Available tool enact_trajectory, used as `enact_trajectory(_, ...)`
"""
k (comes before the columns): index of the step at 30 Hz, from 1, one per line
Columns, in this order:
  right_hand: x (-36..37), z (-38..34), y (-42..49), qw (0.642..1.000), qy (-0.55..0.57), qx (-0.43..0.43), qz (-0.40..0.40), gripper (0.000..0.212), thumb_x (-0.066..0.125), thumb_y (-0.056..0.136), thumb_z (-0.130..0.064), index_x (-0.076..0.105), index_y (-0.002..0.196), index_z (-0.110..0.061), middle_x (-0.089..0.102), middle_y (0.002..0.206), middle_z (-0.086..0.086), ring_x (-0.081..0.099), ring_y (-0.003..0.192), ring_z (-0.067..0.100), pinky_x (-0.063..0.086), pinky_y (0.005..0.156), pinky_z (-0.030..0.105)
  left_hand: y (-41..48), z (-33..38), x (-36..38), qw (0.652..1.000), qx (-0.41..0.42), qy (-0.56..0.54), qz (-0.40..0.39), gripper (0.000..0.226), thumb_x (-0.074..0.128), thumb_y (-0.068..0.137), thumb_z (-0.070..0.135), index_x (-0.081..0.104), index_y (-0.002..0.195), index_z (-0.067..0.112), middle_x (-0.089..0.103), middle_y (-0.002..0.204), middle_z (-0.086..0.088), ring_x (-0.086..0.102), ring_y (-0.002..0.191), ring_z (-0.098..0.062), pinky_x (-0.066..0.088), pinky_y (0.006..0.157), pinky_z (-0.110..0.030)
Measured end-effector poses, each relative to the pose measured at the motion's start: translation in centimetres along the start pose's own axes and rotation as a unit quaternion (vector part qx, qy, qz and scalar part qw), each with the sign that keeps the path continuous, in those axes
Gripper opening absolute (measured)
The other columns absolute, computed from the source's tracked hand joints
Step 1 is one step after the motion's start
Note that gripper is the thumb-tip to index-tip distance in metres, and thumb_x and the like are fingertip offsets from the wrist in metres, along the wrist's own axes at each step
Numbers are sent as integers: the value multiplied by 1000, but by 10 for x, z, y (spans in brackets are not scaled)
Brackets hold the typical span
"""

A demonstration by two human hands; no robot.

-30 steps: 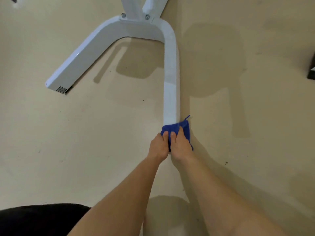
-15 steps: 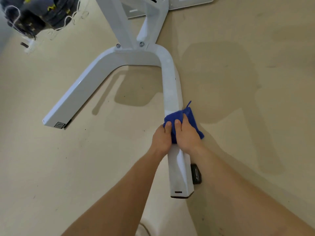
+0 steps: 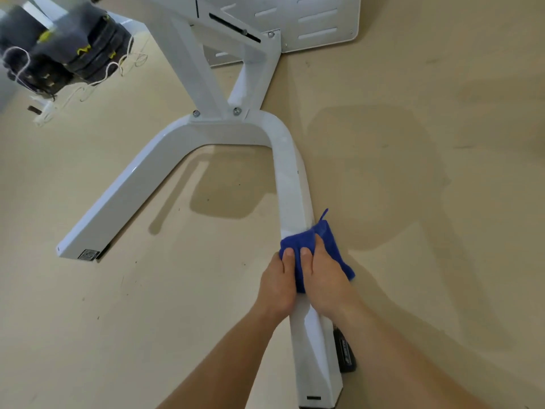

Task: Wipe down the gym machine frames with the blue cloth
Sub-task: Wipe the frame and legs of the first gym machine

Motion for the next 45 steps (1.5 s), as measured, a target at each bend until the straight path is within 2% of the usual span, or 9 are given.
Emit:
enact_trajectory(5,-9,-13,42,999,-33,-6,3,57,26,104,-40,21,153,-10,53,136,20,55,120,36,45,95,41,32,18,-5,1000,-7,-19,3,49,28,107,41,67,106,11,73,100,-5,69,96,-21,53,92,-44)
enact_trajectory(9,-10,-19,82,998,40,38,11,55,27,104,-45,27,149,-13,57,134,17,61,112,31,49,94,40,61,40,-8,1000,0,-24,15,50,28,108,38,67,105,7,73,100,-11,68,95,-25,54,86,-37)
enact_trajectory(13,-18,-38,116,998,-15,-12,53,47,30,105,-37,36,140,-7,59,121,16,59,105,32,45,83,38,95,55,-12,999,-7,-18,26,51,27,107,40,67,107,8,72,103,-12,67,99,-28,53,90,-42)
enact_trajectory(18,-28,-53,162,997,-35,-32,59,43,31,105,-36,39,134,-5,59,117,17,59,103,34,47,85,41,135,71,-18,999,19,-11,38,54,27,107,40,66,106,2,70,102,-19,64,85,-24,53,84,-45)
enact_trajectory(24,-41,-77,219,997,-30,-36,60,41,30,106,-36,48,126,-4,60,113,15,57,99,30,40,80,35,191,99,-25,999,18,-20,41,55,27,107,40,66,109,2,69,109,-19,65,102,-35,51,91,-48)
enact_trajectory(30,-55,-100,251,998,-34,-27,35,44,30,107,-37,59,113,-4,54,95,9,49,86,22,34,75,31,235,121,-31,999,20,-11,43,46,27,106,43,59,82,20,68,111,-16,63,106,-32,49,99,-50)
enact_trajectory(33,-54,-98,246,999,-18,-10,37,45,26,107,-35,58,105,-5,57,93,9,53,86,24,36,74,31,228,126,-32,999,17,3,37,46,26,106,42,58,82,19,67,112,-15,63,107,-32,48,100,-50)
enact_trajectory(40,-36,-75,169,997,-54,-10,52,43,28,106,-32,39,136,-3,57,123,20,56,111,37,44,88,40,154,95,-26,999,10,26,23,52,24,107,40,62,110,5,67,109,-12,63,101,-29,50,94,-43)
enact_trajectory(45,-14,-40,80,999,-13,30,34,52,32,105,-36,26,149,-8,52,135,20,54,120,38,45,98,45,63,59,-12,999,-26,40,14,45,22,108,37,59,106,12,63,99,-2,58,91,-19,40,79,-28)
Point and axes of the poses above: each hand's wrist, its own y-axis towards the middle knuckle, its own x-axis out of the palm, z = x × y, the point moved 3 cm from there along y, towards the middle knuckle
